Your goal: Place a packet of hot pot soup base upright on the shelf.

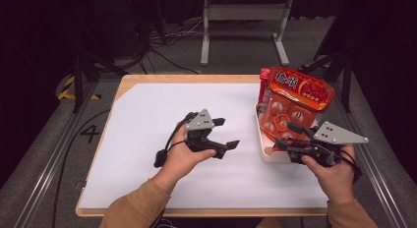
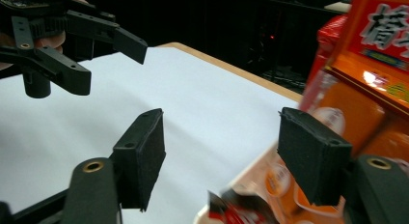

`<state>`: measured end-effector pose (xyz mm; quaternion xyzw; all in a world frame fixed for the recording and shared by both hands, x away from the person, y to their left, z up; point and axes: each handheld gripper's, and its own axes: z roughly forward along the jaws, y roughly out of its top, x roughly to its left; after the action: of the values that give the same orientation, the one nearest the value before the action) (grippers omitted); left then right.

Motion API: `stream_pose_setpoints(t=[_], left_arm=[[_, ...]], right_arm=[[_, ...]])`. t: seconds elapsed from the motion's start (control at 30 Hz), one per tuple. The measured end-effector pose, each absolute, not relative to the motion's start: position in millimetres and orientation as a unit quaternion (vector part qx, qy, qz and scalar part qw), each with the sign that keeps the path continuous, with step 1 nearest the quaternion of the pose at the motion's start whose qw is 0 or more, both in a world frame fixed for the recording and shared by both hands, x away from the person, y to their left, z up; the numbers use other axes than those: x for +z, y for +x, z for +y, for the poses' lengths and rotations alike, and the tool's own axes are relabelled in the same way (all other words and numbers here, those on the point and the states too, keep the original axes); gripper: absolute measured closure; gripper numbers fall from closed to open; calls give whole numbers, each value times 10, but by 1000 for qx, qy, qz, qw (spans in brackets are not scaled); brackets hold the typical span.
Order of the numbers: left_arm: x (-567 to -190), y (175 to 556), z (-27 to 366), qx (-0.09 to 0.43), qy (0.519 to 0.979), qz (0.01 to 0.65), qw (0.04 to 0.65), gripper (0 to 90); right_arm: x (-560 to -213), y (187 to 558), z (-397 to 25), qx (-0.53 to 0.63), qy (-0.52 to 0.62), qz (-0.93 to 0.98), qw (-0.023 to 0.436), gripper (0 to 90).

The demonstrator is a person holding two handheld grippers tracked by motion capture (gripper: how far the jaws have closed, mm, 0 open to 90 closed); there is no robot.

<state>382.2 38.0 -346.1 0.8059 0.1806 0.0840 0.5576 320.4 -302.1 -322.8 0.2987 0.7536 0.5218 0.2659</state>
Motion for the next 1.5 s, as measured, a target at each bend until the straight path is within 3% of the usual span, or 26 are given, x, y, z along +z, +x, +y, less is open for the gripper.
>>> stream_pose_setpoints(t=[0.63,1.13,1.5], left_arm=[[-3637,3403,1386,115,801,236,538,153],[-4123,3329,1798,96,786,276,545,141],[-4487,3375,1887,112,789,269,541,136]], right_arm=[[-3494,3216,-2424,554,267,753,234,248],[-3926,3195,-2151,552,264,762,211,235],[-4236,3228,-2076,536,260,774,212,231]])
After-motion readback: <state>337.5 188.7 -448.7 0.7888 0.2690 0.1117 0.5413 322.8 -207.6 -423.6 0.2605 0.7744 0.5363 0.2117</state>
